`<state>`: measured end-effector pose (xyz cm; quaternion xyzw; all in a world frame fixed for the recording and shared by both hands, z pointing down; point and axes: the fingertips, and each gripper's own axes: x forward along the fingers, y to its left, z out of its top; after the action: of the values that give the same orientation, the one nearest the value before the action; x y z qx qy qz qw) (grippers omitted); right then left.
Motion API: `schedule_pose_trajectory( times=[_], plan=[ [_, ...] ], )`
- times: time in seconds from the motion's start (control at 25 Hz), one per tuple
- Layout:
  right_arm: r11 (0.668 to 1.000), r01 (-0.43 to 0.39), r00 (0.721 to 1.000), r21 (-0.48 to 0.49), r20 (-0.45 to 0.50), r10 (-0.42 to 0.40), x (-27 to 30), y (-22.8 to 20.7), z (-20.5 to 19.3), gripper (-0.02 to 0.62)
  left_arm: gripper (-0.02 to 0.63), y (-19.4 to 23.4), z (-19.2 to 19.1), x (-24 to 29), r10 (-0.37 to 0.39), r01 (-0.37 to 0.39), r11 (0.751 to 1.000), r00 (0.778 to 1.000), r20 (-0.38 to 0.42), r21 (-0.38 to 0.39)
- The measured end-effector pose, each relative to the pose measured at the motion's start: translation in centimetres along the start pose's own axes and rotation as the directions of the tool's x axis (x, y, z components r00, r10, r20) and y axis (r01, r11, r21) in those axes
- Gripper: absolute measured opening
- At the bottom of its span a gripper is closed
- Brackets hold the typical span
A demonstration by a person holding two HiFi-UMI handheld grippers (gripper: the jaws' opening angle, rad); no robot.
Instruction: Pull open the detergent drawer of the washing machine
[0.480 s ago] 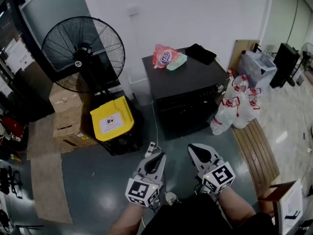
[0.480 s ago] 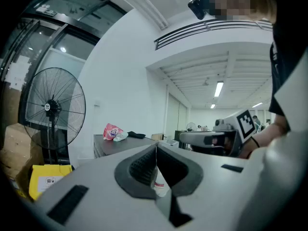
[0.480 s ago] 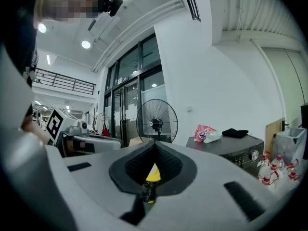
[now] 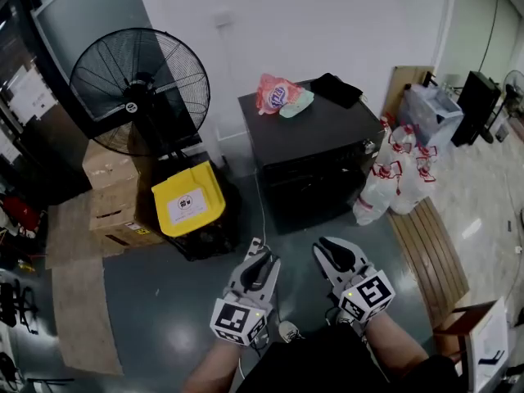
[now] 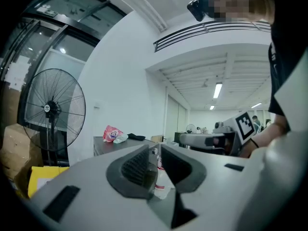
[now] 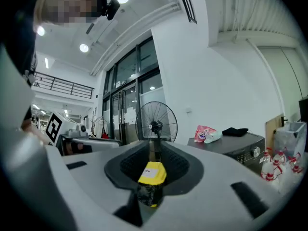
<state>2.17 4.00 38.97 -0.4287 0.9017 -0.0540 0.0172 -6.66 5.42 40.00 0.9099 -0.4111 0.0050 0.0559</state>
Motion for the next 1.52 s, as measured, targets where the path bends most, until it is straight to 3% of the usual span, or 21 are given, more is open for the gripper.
schedule_pose_trajectory(
  times=[0.08, 0.12, 0.2, 0.32, 0.64, 1.04, 1.36, 1.52],
  plan=[
    [0.999, -0.005, 1.0, 0.054, 0.011, 0.004, 0.2, -0.1, -0.1, 0.15, 0.198, 0.3, 0.3, -0.1, 0.001, -0.001, 1.0, 1.0, 0.017, -0.002],
    [0.996, -0.005, 1.0, 0.091, 0.021, 0.003, 0.3, -0.3, -0.2, 0.179, 0.235, 0.4, 0.5, -0.1, 0.004, -0.004, 1.0, 1.0, 0.021, 0.001],
    [0.983, -0.004, 0.999, 0.182, 0.045, -0.004, 0.6, -0.9, -0.2, 0.227, 0.244, 0.7, 0.6, -0.2, 0.008, -0.008, 1.0, 1.0, 0.023, 0.006],
    [0.962, 0.005, 0.998, 0.274, 0.058, -0.021, 1.2, -1.6, -0.5, 0.25, 0.252, 1.3, 0.9, -0.5, 0.013, -0.013, 1.0, 1.0, 0.015, 0.0],
    [0.939, 0.004, 0.999, 0.343, 0.041, -0.019, 3.2, -2.7, -1.4, 0.264, 0.255, 2.6, 0.8, 0.3, 0.033, -0.033, 0.999, 0.999, 0.016, -0.005],
    [0.889, -0.033, 0.999, 0.456, 0.033, 0.02, 9.2, -7.4, -3.5, 0.298, 0.264, 5.9, 0.9, 4.7, 0.07, -0.07, 0.997, 0.997, -0.01, 0.025],
    [0.815, -0.047, 0.998, 0.578, -0.014, 0.068, 15.4, -13.6, -6.8, 0.307, 0.265, 9.3, 0.4, 11.3, 0.116, -0.113, 0.993, 0.992, -0.059, 0.041],
    [0.759, -0.036, 0.996, 0.651, -0.04, 0.081, 18.5, -16.6, -9.0, 0.314, 0.265, 11.3, 0.5, 14.2, 0.142, -0.139, 0.989, 0.988, -0.068, 0.049]
  ],
)
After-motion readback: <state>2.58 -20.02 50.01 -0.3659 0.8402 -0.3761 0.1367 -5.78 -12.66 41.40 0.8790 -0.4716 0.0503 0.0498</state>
